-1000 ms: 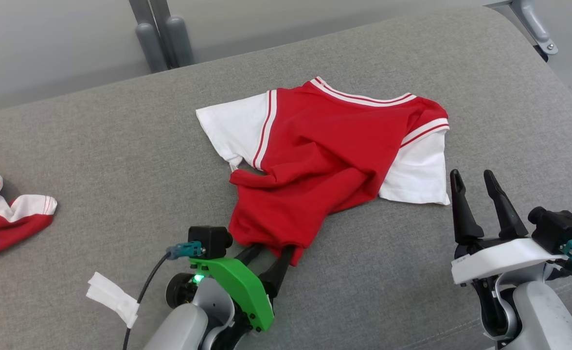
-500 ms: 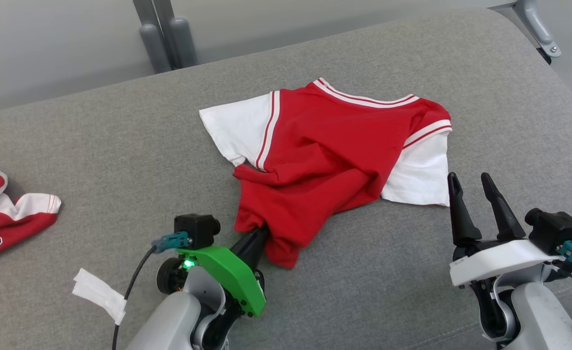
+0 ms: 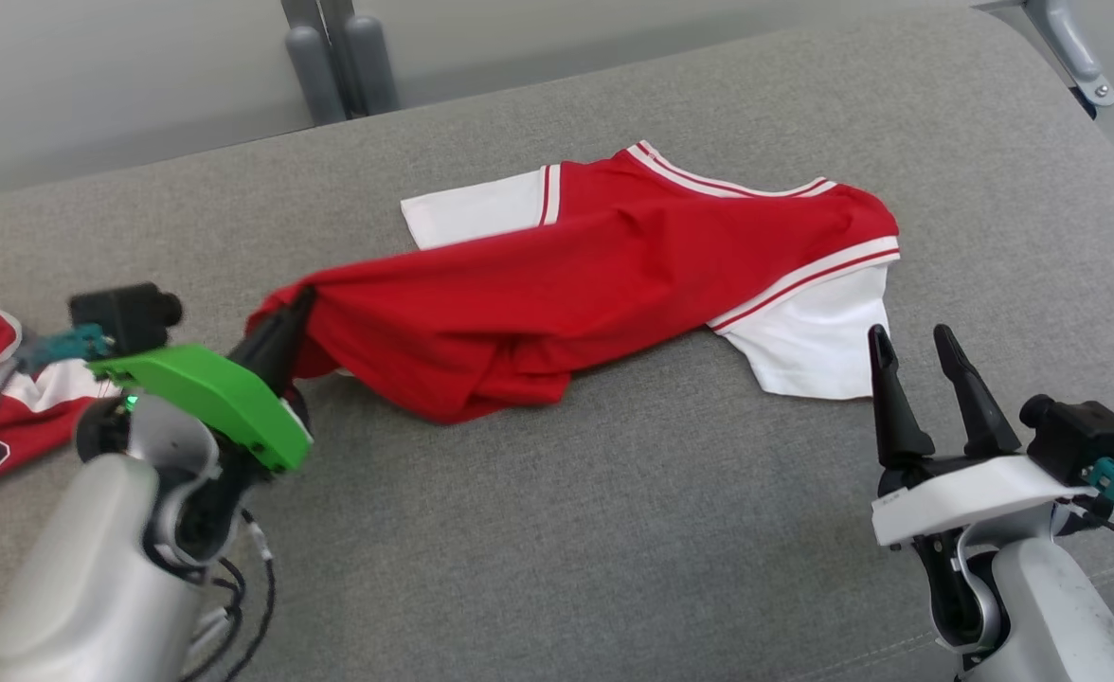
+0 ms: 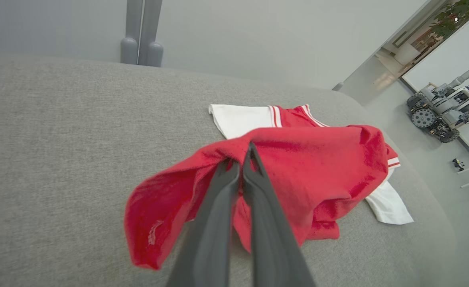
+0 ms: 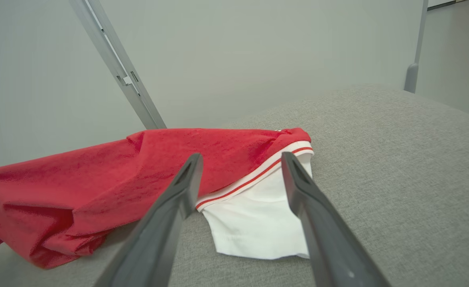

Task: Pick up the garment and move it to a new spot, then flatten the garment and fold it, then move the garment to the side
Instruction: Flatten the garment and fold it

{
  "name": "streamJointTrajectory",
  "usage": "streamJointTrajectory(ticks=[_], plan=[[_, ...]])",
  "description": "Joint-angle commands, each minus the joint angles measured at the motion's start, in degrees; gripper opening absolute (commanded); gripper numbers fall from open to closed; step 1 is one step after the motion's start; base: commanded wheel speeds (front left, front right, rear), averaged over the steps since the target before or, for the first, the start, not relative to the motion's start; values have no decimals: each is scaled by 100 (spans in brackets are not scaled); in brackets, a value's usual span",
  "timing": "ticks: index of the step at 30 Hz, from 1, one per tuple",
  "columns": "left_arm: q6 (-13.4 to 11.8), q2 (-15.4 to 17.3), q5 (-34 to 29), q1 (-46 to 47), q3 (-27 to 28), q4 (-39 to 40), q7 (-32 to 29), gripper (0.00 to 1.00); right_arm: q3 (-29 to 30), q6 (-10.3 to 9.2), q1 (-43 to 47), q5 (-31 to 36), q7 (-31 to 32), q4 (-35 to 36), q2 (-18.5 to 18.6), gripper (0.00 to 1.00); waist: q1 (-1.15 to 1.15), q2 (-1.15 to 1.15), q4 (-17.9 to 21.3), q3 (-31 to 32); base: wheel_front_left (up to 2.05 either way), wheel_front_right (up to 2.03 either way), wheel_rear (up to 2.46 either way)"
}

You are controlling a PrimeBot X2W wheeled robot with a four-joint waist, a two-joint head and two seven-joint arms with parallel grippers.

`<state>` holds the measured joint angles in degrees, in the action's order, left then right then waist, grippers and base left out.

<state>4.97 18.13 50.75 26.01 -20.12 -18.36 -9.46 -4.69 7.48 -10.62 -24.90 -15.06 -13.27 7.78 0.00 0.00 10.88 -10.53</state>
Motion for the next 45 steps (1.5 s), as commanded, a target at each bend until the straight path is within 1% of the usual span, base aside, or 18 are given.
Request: streamJointTrajectory(ticks=[1, 2, 3, 4, 8, 11, 12, 13, 17, 20, 23, 26, 29, 31, 33, 37, 42, 45], plan=[[50, 123, 236, 245, 133, -144, -162, 0, -27, 3, -128, 27, -17, 42, -12, 100, 0, 0, 42, -215, 0, 0, 0], [65, 202, 276, 368, 168, -259, -289, 0, -38, 3, -157, 36, -17, 48, -19, 100, 0, 0, 61, -276, 0, 0, 0], [87, 407, 166, 551, 157, -439, -397, 0, -54, 3, -194, 45, -17, 64, -28, 100, 0, 0, 89, -344, 0, 0, 0], [104, 531, 91, 695, 137, -570, -445, 0, -72, 3, -228, 42, -17, 66, -31, 100, 0, 0, 117, -400, 0, 0, 0], [171, 761, -110, 1270, -8, -1196, -516, 0, -107, 3, -344, 75, -17, 76, -56, 100, 0, 0, 210, -580, 0, 0, 0], [222, 814, -221, 1632, -176, -1661, -440, 0, -155, 3, -452, 98, -17, 44, -87, 100, 0, 0, 265, -650, 0, 0, 0], [238, 784, -173, 1698, -228, -1841, -426, 69, -172, 3, -465, 103, -17, 15, -94, 100, 0, 0, 281, -643, 0, 0, 0], [243, 769, -153, 1746, -284, -1965, -425, 100, -188, 3, -472, 104, -17, -12, -98, 100, 0, 0, 289, -627, 0, 0, 0], [256, 796, -37, 1823, -630, -2133, -316, 100, -188, 3, -439, 105, -17, -103, -83, 100, 0, 0, 255, -442, 0, 0, 0], [257, 991, -80, 1662, -966, -2082, -119, 100, -193, 3, -343, 97, -17, -164, -58, 100, 0, 0, 163, -209, 0, 0, 0], [257, 1089, -106, 1465, -1170, -2027, 91, 100, -191, 3, -241, 63, -17, -200, -25, 100, 0, 0, 42, 53, 0, 0, 0], [255, 1241, -196, 1260, -1233, -1925, 398, 100, -215, 3, -146, 40, -17, -225, 10, 100, 0, 0, -109, 276, 0, 0, 0], [183, 1227, -236, 980, -1184, -1690, 799, 100, -201, 3, -57, 12, -17, -231, 42, 100, 0, 0, -268, 411, 0, 0, 0], [19, 1241, -366, 768, -1152, -1455, 1165, 100, -200, 3, 10, 2, -17, -224, 35, 100, 0, 0, -364, 481, 0, 0, 0], [-167, 1163, -400, 500, -1117, -1189, 1556, 100, -187, 3, 65, -15, -18, -213, 15, 100, 0, 0, -452, 548, 0, 0, 0], [-643, 1038, -556, -139, -979, -651, 2229, 100, -176, 3, 193, -12, -17, -227, -28, 100, 0, 0, -597, 664, 0, 0, 0], [-1261, 779, -896, -1069, -664, 153, 2468, 100, -103, 3, 356, -18, -17, -236, 8, 100, 0, 0, -738, 810, 0, 0, 0], [-1508, 507, -1247, -1627, -326, 783, 2467, 100, -49, 3, 441, 1, -17, -209, 54, 100, 0, 0, -792, 855, 0, 0, 0]])
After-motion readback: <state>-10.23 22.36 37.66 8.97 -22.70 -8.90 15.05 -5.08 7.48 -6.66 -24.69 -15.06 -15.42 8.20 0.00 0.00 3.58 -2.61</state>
